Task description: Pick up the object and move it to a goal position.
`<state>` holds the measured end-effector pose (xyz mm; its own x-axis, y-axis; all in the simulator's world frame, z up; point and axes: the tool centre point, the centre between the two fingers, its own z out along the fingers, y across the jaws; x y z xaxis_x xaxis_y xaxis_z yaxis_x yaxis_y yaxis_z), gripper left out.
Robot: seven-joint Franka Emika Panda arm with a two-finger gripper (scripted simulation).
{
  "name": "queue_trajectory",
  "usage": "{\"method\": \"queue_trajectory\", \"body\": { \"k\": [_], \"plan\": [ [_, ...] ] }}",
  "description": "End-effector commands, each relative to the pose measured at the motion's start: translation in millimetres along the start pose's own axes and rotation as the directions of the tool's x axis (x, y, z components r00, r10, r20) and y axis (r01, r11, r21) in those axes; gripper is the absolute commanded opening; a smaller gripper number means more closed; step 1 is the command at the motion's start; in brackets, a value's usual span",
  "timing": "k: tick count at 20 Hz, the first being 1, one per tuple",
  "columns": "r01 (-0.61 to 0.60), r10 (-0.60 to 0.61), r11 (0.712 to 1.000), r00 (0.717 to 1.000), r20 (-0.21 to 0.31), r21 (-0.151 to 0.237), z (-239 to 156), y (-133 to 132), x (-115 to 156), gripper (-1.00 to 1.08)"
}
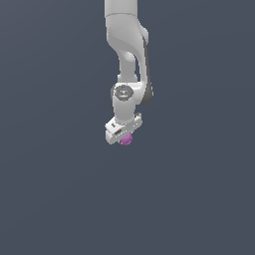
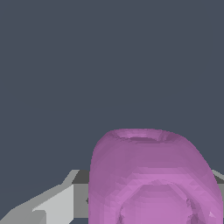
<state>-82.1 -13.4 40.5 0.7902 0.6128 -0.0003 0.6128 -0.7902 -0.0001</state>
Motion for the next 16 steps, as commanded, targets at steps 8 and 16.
{"method": "queue_trajectory", "body": {
  "k": [8, 16],
  "plan": [
    [0.000, 0.000, 1.000, 1.000, 0.000, 0.000, 1.0, -0.1, 0.2, -1.00],
    [-0.001, 0.001, 1.000, 1.000, -0.001, -0.001, -0.5, 9.4, 1.5, -1.00]
  ]
}}
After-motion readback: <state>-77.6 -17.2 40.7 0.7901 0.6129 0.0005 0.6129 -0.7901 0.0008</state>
